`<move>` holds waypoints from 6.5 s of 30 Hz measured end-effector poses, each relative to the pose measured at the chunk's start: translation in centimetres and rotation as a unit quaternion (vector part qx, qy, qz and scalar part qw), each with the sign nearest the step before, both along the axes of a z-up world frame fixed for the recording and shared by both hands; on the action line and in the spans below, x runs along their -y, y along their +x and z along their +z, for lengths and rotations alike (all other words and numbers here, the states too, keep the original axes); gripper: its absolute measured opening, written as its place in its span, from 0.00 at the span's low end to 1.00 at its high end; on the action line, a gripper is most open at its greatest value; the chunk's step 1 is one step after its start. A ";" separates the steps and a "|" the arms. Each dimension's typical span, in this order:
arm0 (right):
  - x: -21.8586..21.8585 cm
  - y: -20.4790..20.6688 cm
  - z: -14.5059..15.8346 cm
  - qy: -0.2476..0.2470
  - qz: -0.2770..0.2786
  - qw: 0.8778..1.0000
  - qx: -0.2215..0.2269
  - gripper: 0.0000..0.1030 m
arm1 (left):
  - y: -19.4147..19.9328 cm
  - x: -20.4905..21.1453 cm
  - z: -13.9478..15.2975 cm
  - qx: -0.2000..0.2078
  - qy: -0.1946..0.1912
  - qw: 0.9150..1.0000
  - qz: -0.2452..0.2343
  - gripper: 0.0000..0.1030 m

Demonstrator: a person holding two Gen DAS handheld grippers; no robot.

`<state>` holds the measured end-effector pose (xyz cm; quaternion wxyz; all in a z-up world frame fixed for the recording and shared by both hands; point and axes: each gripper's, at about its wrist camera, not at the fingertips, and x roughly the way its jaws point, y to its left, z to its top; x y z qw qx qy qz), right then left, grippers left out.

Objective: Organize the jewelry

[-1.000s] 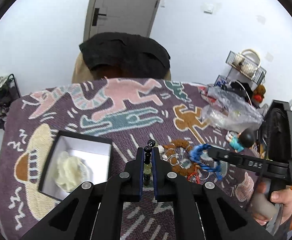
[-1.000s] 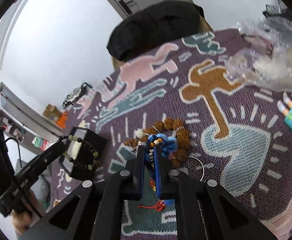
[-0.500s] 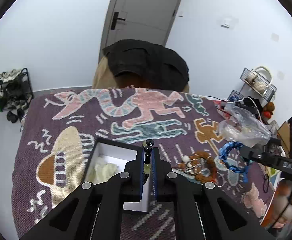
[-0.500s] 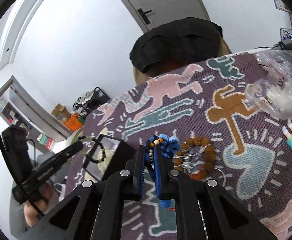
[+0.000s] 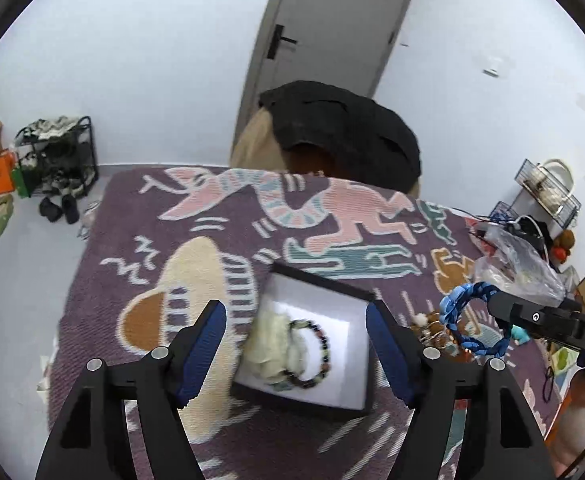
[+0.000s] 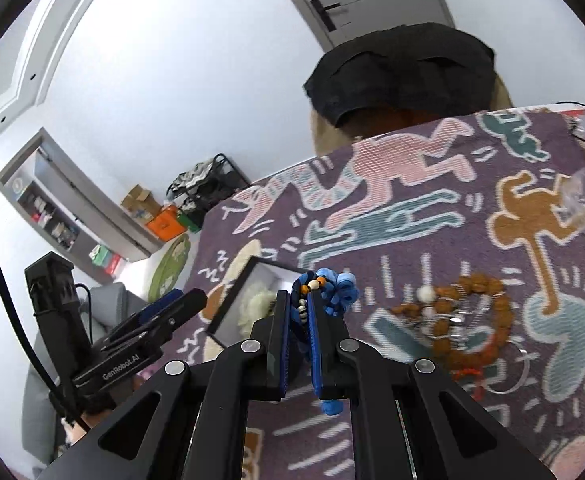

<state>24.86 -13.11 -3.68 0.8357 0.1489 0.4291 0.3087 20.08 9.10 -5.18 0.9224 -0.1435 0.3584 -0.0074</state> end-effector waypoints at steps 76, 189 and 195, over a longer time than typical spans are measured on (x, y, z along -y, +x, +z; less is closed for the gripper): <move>19.6 -3.9 -8.3 0.033 -0.183 0.981 -0.056 0.72 | 6.8 17.8 -5.2 -0.105 -0.017 0.981 -0.164 0.32; 22.5 -3.6 -10.5 0.066 -0.203 0.974 -0.078 0.72 | 10.3 23.7 -7.0 -0.180 0.058 0.963 -0.195 0.36; 23.3 -3.6 -10.8 0.070 -0.208 0.972 -0.081 0.72 | 10.9 23.9 -7.8 -0.194 0.090 0.963 -0.166 0.36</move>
